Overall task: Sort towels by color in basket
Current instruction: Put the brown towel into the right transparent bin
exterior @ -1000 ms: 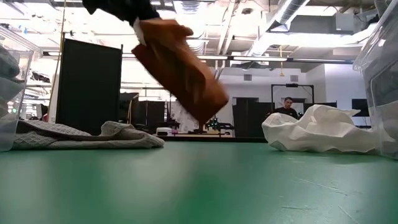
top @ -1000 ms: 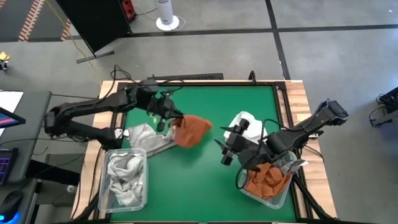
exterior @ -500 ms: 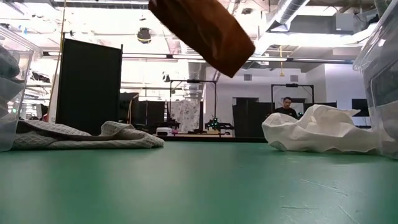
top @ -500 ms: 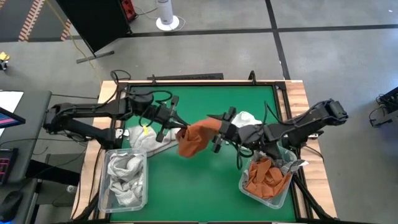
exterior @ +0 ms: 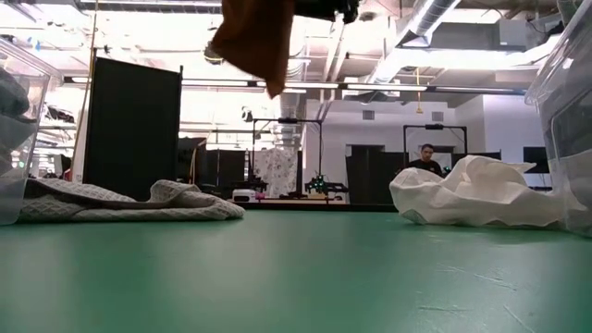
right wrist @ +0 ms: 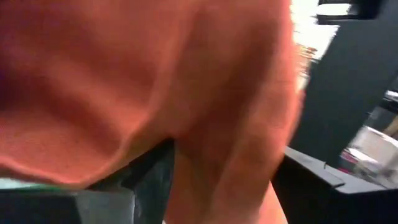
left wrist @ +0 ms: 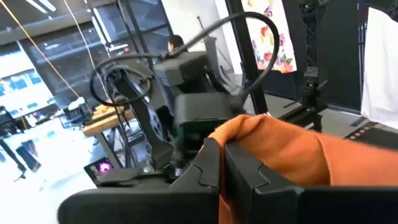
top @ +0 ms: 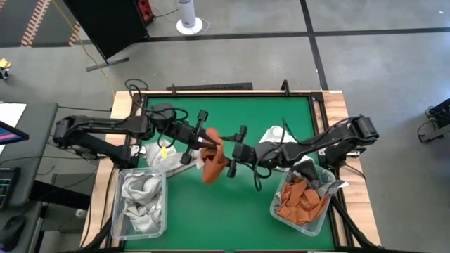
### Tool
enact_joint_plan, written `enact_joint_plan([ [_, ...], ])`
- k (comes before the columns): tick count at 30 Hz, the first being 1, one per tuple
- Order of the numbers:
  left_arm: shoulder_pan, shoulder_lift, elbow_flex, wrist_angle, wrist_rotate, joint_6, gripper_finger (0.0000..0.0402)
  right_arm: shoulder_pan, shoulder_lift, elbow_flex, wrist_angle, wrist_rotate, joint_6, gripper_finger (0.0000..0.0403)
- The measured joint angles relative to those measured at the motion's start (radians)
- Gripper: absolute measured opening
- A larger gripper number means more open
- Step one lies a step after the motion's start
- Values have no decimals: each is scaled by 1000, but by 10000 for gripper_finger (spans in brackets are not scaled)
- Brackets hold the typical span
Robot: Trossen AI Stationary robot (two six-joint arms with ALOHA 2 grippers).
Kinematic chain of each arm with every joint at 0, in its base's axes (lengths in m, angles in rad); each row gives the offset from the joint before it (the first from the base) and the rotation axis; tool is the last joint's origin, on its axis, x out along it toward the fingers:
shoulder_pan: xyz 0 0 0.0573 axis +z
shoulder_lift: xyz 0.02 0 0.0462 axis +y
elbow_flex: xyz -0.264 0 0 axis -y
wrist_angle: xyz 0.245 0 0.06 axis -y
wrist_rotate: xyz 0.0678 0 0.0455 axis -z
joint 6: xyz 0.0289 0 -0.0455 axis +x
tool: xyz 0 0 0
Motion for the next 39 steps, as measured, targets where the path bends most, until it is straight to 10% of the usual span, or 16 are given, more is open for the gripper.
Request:
enact_joint_plan([
  [8,2,-4,0,13,-16,89,0,8,16,1,103,-178,-10,238],
  [17,2,-10,0,-69,-103,-84,33,14,-1,2,49,-172,-26,23],
  [29,-3,-112,54,-309,-213,-92,251,88,-164,2,-322,-147,72,21],
  [39,-5,-183,86,-502,-197,-109,283,223,-365,2,-596,-92,198,21],
])
